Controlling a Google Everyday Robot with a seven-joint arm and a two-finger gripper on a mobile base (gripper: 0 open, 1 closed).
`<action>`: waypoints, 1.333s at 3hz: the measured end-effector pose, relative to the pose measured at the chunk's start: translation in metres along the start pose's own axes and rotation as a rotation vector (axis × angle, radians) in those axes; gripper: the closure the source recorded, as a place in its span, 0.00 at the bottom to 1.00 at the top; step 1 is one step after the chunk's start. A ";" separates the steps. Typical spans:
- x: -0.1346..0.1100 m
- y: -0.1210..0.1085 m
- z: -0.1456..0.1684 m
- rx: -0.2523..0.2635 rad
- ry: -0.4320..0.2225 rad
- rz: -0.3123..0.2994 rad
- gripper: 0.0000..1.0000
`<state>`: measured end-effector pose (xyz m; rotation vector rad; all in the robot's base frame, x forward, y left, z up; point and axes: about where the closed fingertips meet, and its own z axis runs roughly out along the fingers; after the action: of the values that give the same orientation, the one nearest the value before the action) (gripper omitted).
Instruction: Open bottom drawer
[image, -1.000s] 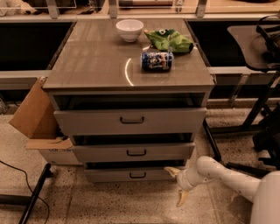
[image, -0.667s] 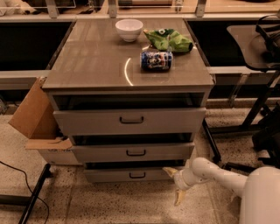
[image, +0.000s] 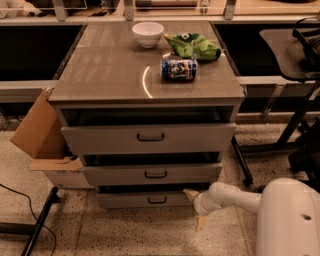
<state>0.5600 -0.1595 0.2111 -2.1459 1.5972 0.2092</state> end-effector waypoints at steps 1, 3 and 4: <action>0.002 -0.013 0.015 0.008 0.035 -0.012 0.00; 0.009 -0.037 0.047 -0.007 0.024 -0.009 0.00; 0.015 -0.041 0.063 -0.030 0.018 0.001 0.19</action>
Offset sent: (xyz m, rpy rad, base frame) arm 0.0581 0.0178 -0.0326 -0.0325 -0.0260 -0.0036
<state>0.6126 -0.1350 0.1604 -2.1757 1.6145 0.2159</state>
